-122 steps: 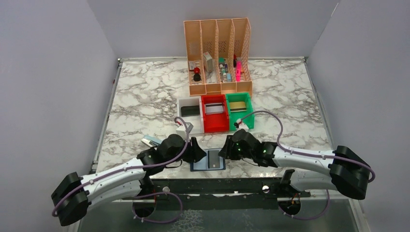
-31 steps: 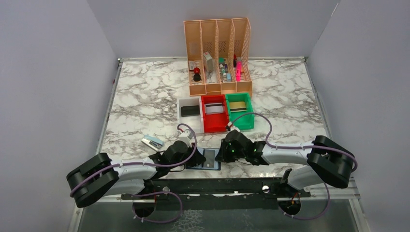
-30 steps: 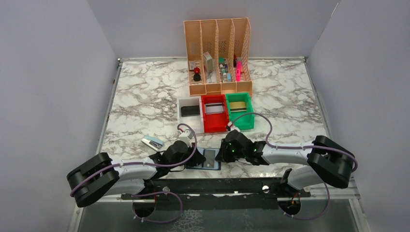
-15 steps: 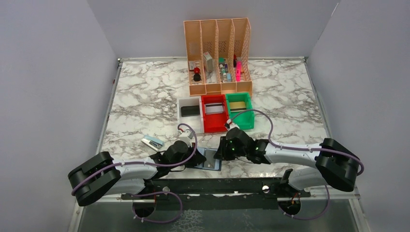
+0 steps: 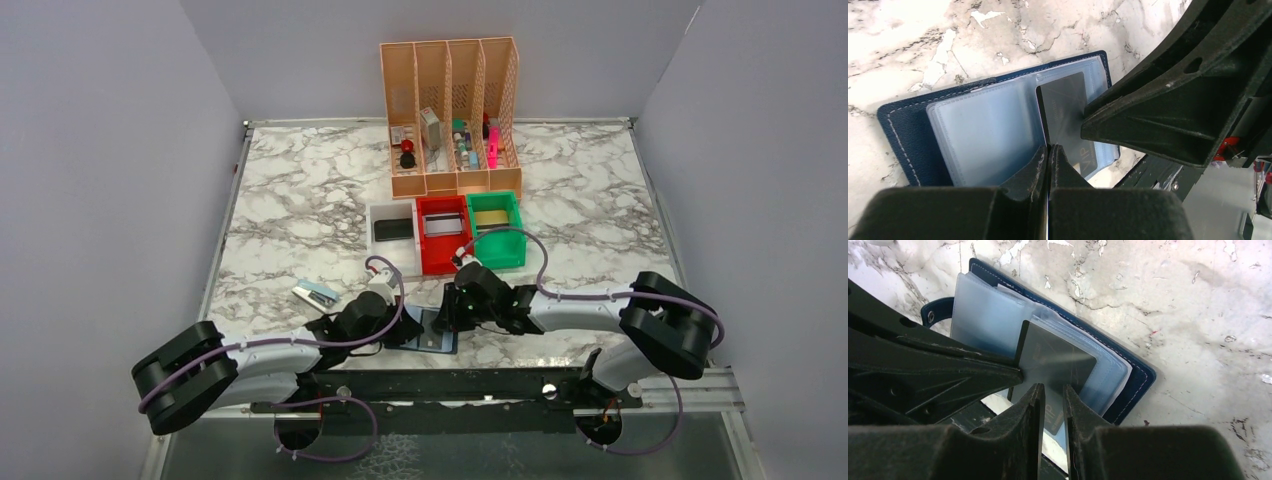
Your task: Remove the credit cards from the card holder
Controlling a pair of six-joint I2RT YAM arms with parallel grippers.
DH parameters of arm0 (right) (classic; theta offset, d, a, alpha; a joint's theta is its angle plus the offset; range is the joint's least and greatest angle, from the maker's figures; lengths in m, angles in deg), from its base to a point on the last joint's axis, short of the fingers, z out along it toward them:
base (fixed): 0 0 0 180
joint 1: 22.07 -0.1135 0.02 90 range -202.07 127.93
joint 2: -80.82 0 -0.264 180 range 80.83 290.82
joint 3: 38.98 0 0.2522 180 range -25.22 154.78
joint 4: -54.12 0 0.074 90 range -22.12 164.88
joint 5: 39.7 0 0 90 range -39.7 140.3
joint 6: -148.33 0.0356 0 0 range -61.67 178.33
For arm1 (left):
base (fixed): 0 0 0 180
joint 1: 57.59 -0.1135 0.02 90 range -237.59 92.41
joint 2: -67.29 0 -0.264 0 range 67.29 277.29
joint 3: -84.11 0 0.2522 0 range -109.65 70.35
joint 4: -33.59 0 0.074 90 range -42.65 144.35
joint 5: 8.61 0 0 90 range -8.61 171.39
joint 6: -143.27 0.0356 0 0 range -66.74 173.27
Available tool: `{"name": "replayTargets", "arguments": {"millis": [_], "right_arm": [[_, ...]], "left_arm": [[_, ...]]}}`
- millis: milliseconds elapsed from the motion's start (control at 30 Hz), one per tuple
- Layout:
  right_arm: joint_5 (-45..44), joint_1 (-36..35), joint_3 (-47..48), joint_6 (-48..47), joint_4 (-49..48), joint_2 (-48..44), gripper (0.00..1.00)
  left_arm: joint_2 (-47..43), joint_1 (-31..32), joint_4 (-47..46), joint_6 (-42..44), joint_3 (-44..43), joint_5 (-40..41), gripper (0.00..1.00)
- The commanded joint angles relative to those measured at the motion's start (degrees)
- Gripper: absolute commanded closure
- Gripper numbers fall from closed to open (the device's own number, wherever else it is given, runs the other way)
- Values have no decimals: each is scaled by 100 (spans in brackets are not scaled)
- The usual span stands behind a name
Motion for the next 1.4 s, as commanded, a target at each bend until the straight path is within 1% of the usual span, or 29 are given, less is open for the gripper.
{"name": "replayTargets", "arguments": {"millis": [0,67,100,133,167,200,333,433,567,767,900,1000,1100,1233,1300,1367], "right_arm": [[-233,-28,-137,215,191,236,75],[-238,-34,-245,263,131,218,76],[-230,-34,-279,271,98,207,77],[-220,-28,-299,283,88,206,77],[-219,-32,-316,283,73,200,77],[-218,-32,-317,280,72,191,77],[-219,-33,-328,285,70,188,78],[-215,-30,-327,280,63,196,78],[-199,-32,-332,295,54,218,78],[-216,-34,-324,298,77,225,78],[-219,-28,-317,307,95,249,78],[-229,-30,-316,313,105,273,78],[-226,-29,-298,307,106,290,78],[-226,-29,-280,302,115,294,78],[-220,-27,-287,298,123,294,78],[-222,-28,-293,313,123,290,78]], "left_arm": [[-290,31,746,238,-32,112,100],[-428,31,925,281,-42,218,100],[-490,27,986,286,-40,275,96],[-531,26,1018,287,-27,324,85],[-554,26,1044,287,-15,345,77],[-553,26,1068,287,-19,376,73],[-424,25,1122,287,-70,424,61],[-307,19,1139,312,-135,447,58],[-198,15,1072,340,-178,367,60],[-290,18,1113,276,-171,360,76],[-522,18,1170,219,-144,431,78],[-649,18,1175,233,-142,407,83],[-706,18,976,239,-77,300,87],[-647,18,770,204,-30,128,95],[-629,18,781,179,-33,138,100],[-662,18,887,160,-37,209,100]]}}
